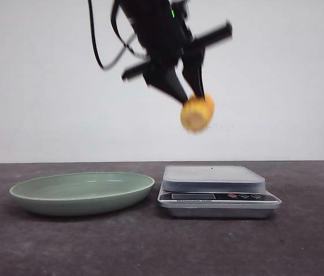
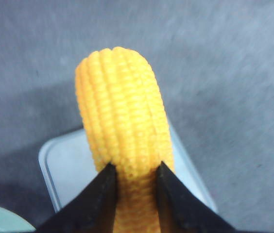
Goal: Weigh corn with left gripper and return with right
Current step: 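Lift the corn with the left gripper and carry it over the scale, then lower the corn onto the scale pan and open the left gripper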
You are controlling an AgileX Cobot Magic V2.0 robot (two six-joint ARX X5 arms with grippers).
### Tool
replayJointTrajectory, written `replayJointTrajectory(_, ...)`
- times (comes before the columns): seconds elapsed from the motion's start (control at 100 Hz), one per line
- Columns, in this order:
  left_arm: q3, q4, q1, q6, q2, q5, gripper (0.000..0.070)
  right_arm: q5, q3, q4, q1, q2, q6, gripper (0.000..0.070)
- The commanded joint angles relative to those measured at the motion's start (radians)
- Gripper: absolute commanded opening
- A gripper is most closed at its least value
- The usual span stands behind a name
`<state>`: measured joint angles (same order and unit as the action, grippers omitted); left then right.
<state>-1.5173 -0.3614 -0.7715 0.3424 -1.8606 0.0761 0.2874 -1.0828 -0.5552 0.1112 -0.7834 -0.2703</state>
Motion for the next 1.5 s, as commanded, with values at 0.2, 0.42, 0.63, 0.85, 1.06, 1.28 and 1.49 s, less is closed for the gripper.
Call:
replayJointTrajectory(0.2, -0.02, 0.034, -0.024, 0.071, -0.107, 0.002, 0.0007, 0.0, -0.019, 0.002, 0.004, -0.006, -0.002, 0.047)
replayJointTrajectory(0.42, -0.02, 0.029, -0.036, 0.071, -0.123, 0.002, 0.0223, -0.004, -0.019, 0.001, 0.004, -0.006, -0.003, 0.047)
replayJointTrajectory(0.63, -0.02, 0.01, -0.04, 0.071, -0.13, 0.003, 0.0234, -0.004, -0.019, 0.001, 0.004, -0.006, -0.002, 0.047)
replayJointTrajectory(0.85, -0.02, 0.009, -0.041, 0.06, -0.13, 0.003, 0.0289, -0.003, -0.019, 0.0, 0.004, -0.006, -0.003, 0.07)
replayJointTrajectory(1.06, -0.024, 0.016, -0.042, 0.051, -0.129, 0.003, 0.0478, -0.003, -0.019, 0.0, 0.004, -0.006, -0.002, 0.07)
replayJointTrajectory(1.28, -0.098, -0.021, -0.041, -0.071, -0.042, 0.048, 0.047, -0.003, -0.019, 0.0, 0.004, -0.006, 0.002, 0.07)
replayJointTrajectory(1.49, -0.167, -0.147, -0.027, -0.262, 0.194, 0.22, 0.047, -0.002, -0.019, 0.001, 0.005, -0.008, 0.024, 0.07)
